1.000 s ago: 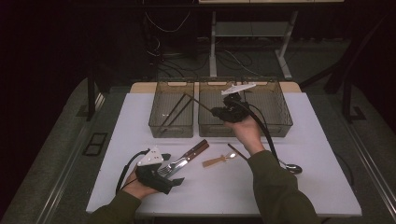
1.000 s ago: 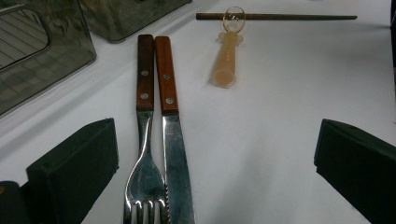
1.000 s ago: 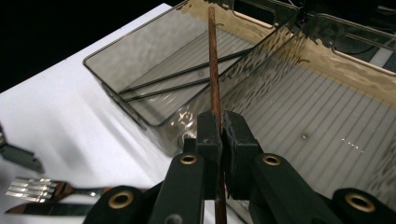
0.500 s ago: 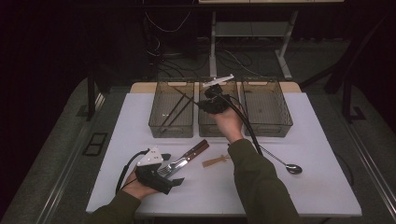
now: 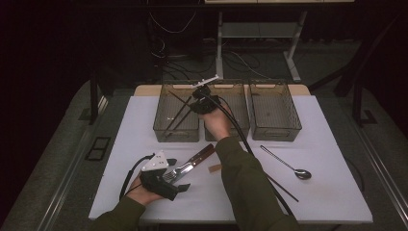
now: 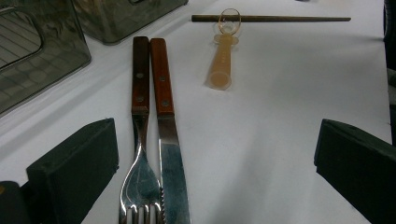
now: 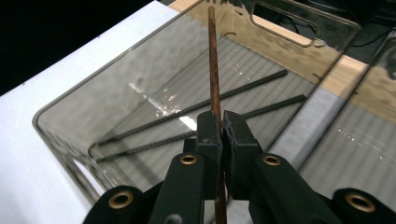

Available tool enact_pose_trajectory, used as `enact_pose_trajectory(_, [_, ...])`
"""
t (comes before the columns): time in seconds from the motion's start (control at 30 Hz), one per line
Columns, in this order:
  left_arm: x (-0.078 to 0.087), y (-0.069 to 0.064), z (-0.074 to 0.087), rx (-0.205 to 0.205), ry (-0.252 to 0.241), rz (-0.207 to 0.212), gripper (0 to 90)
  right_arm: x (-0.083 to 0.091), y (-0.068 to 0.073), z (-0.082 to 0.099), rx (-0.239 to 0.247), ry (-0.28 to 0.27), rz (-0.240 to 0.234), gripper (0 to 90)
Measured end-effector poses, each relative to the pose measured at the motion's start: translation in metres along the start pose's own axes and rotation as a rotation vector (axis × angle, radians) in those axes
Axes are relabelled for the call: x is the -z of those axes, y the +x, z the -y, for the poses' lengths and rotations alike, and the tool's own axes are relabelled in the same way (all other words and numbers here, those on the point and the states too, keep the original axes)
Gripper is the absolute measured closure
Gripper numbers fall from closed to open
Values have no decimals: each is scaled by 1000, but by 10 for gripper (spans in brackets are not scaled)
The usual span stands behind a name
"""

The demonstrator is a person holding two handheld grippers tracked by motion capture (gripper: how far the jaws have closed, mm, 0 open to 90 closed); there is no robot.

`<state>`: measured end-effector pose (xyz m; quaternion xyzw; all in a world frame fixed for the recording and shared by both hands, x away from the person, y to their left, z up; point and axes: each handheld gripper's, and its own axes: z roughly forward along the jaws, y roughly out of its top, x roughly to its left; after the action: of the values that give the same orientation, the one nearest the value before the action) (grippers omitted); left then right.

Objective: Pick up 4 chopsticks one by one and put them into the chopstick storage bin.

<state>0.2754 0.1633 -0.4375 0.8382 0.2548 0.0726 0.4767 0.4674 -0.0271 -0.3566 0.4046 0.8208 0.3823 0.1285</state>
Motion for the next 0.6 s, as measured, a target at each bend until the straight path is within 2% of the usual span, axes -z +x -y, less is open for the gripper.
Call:
enact_pose_trajectory(0.3, [0,0,0,-6,-3,5,0,-27,13,-7,-21,29,2,859])
enact_pose_trajectory(0.47, [0,0,-1,-9,-1,8,0,-38,19,-10,-13,43,16,850])
enact_pose_trajectory(0.5, [0,0,-1,-10,-3,9,0,-39,19,-11,-10,35,16,839])
enact_pose_trajectory(0.6, [0,0,0,-8,-6,11,0,-36,20,-12,8,22,15,695])
